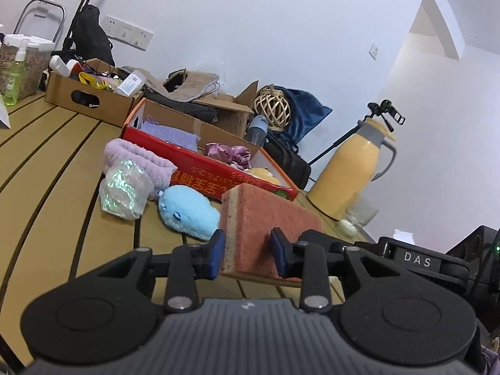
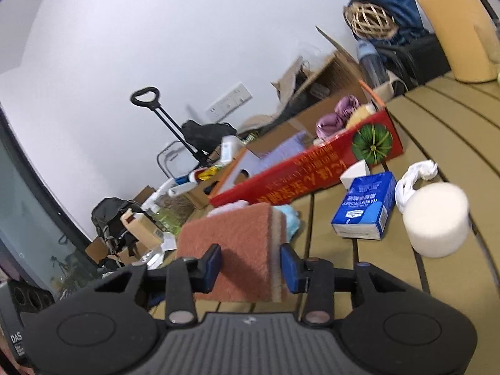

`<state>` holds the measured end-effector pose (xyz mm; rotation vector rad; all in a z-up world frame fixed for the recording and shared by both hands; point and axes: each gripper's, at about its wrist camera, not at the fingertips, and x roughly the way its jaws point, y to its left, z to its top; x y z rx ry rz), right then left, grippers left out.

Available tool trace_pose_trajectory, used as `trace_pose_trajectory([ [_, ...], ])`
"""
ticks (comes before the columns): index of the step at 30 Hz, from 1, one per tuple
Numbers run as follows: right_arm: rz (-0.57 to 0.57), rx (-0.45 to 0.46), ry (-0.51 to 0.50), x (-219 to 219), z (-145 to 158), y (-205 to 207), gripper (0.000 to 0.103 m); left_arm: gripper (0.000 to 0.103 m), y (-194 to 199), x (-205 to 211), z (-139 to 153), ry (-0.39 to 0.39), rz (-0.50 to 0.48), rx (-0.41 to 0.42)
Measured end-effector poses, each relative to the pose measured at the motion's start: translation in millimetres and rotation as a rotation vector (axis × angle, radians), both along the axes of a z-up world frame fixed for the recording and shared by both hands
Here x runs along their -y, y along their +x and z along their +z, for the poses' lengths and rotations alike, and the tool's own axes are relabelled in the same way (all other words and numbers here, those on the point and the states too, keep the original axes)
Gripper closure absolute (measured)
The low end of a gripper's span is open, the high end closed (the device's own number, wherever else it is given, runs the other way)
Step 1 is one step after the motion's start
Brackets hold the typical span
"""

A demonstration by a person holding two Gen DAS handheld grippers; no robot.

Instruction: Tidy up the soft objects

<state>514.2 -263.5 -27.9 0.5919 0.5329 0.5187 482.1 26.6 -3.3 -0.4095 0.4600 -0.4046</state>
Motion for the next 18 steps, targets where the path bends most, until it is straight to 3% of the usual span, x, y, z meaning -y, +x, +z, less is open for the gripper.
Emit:
trace_pose_trajectory([
  [4, -0.001, -0.002, -0.002, 1.7, 5.8, -13.4, 0.068, 0.072, -6.4, 1.4, 2.5, -0.001, 0.004, -0.020],
  [9, -0.008, 0.012, -0.016, 0.7, 15.6, -17.8, 0.068, 0.072, 2.6, 0.9, 19.3, 0.002, 0.010, 0.013],
  [13, 0.003, 0.066, -0.055, -5.0, 45.5, 11.0, 0.068, 0.072, 48.2, -5.1, 49.1, -0.011, 0.026, 0.008],
  [18, 0.027, 0.034, -0.047, -20.3, 76.3, 103.9, 0.068, 0.072, 151.8, -18.8, 71.2, 0.010, 0.055, -0.045],
])
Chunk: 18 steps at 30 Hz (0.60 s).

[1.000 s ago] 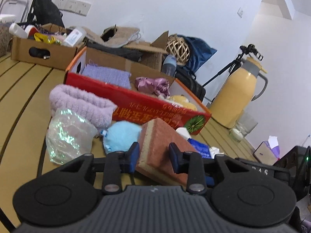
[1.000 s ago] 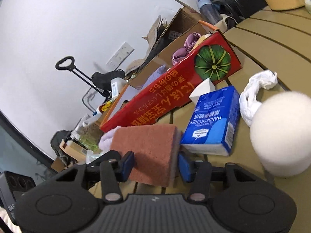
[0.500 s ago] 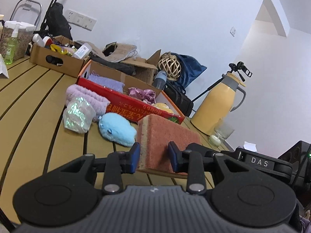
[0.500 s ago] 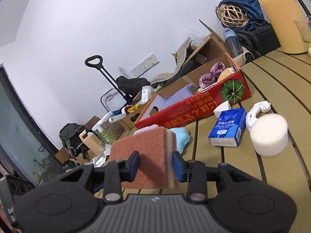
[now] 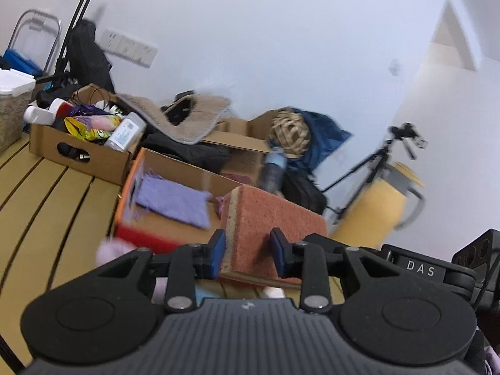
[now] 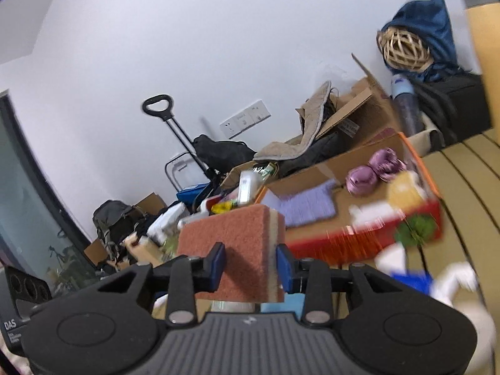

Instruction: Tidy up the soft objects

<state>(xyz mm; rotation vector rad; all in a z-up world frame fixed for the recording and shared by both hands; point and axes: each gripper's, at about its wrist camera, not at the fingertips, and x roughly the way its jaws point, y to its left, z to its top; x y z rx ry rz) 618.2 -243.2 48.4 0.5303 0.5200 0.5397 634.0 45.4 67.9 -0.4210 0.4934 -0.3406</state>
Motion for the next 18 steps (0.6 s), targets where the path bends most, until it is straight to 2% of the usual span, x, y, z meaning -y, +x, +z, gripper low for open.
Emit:
trace_pose_trajectory([
  [4, 0.010, -0.102, -0.008, -19.4, -3.5, 88.3, 0.068, 0.072, 76.4, -9.5, -14.6, 0.066, 0.027, -0.092],
  [6, 0.009, -0.172, -0.009, -28.7, -17.3, 127.1, 0.068, 0.073, 106.6, -15.6, -32.2, 0.072, 0.044, -0.165],
  [8, 0.008, -0.224, -0.038, -39.0, -32.3, 155.2, 0.068, 0.072, 125.5, -16.8, -45.9, 0.113, 0.052, -0.211],
  [10, 0.013, -0.249, -0.073, -50.2, -47.4, 169.0, 0.068, 0.068, 131.9, -16.6, -56.5, 0.165, 0.048, -0.231],
  [11, 0.016, -0.266, -0.092, -55.4, -54.2, 176.0, 0.069, 0.063, 131.3, -18.6, -60.8, 0.179, 0.048, -0.223],
  [16, 0.073, -0.328, -0.212, -80.9, -78.9, 189.6, 0.071, 0.060, 116.4, -28.6, -60.5, 0.189, 0.056, -0.189],
  [18, 0.092, -0.319, -0.233, -87.0, -82.1, 188.5, 0.069, 0.059, 107.9, -29.7, -52.2, 0.203, 0.074, -0.175],
])
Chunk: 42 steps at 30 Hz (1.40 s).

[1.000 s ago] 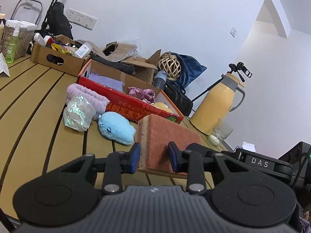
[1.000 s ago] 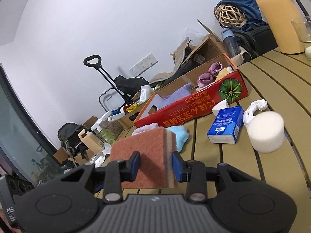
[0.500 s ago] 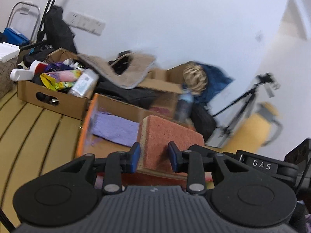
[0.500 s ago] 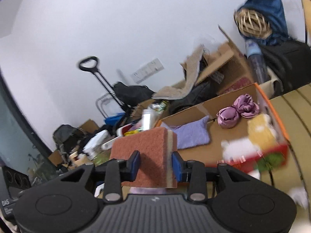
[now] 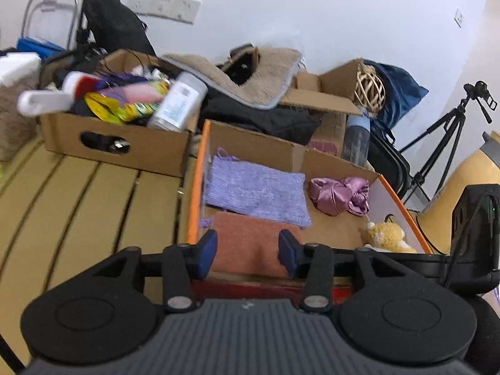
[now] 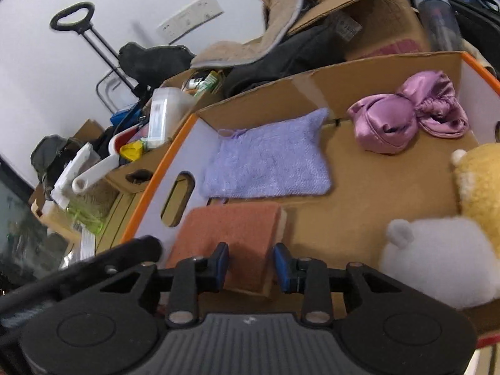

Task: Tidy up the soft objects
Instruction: 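Withdraw both tools from the box back over the table, then reach the right tool to the white foam cylinder and close on it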

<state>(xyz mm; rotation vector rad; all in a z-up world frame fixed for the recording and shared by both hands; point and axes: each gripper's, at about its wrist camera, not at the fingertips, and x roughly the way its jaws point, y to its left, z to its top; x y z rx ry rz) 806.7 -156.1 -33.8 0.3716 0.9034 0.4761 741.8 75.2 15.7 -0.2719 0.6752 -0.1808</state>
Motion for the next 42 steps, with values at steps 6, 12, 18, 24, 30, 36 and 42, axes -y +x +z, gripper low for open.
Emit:
trace_pose_trajectory([
  [6, -0.020, 0.119, -0.045, 21.6, 35.8, -36.9, 0.060, 0.050, -60.4, -4.7, 31.0, 0.076, 0.033, 0.080],
  [12, -0.009, 0.328, -0.095, 60.6, 98.4, -126.8, 0.040, 0.031, -158.2, 5.2, 46.1, 0.128, 0.015, 0.182],
  [18, 0.003, 0.528, -0.267, 78.8, 131.5, -237.1, 0.027, 0.016, -249.1, 25.0, 41.5, 0.240, 0.052, 0.266],
  [24, -0.021, 0.652, -0.348, 94.0, 128.7, -344.2, 0.019, 0.007, -331.9, 35.9, 35.6, 0.238, 0.060, 0.315],
  [30, -0.085, 0.668, -0.332, 111.4, 113.6, -432.9, 0.011, 0.002, -412.9, 45.6, 32.8, 0.266, 0.051, 0.378],
  [36, -0.154, 0.665, -0.369, 123.5, 86.8, -514.3, 0.008, 0.001, -462.7, 51.1, 22.7, 0.240, -0.002, 0.355],
  [42, -0.114, 0.665, -0.363, 123.9, 64.4, -552.3, 0.008, 0.000, -472.2, 62.6, 24.2, 0.262, -0.033, 0.385],
])
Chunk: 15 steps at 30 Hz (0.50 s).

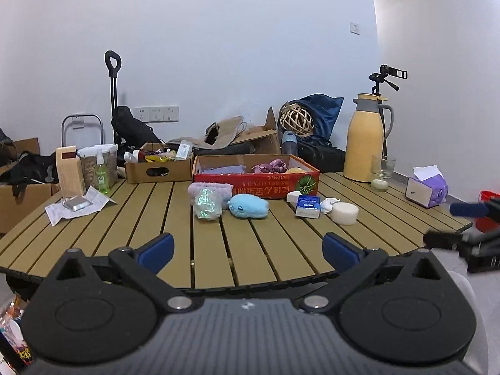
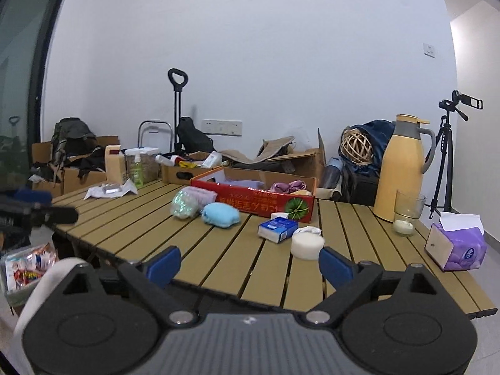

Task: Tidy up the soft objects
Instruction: 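Reach the right tool to the white foam cylinder and close on it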

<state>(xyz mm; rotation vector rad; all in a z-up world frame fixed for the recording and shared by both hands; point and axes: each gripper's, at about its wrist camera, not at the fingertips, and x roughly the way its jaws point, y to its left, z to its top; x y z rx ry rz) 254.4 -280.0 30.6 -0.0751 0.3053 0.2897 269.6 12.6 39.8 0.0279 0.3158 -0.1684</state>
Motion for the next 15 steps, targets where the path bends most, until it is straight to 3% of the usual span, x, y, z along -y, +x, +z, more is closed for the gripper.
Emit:
trace_pose_trajectory([
  [8, -0.038, -0.049, 0.023, -0.4, -20.8, 19.9, 0.008, 0.000, 22.4, 3.8, -13.3, -0.009, 0.008, -0.049],
  [15, -0.073, -0.095, 0.065, 8.3, -36.6, 53.7, 0.010, 0.000, 72.4, 3.4, -25.3, -0.027, 0.038, -0.097],
])
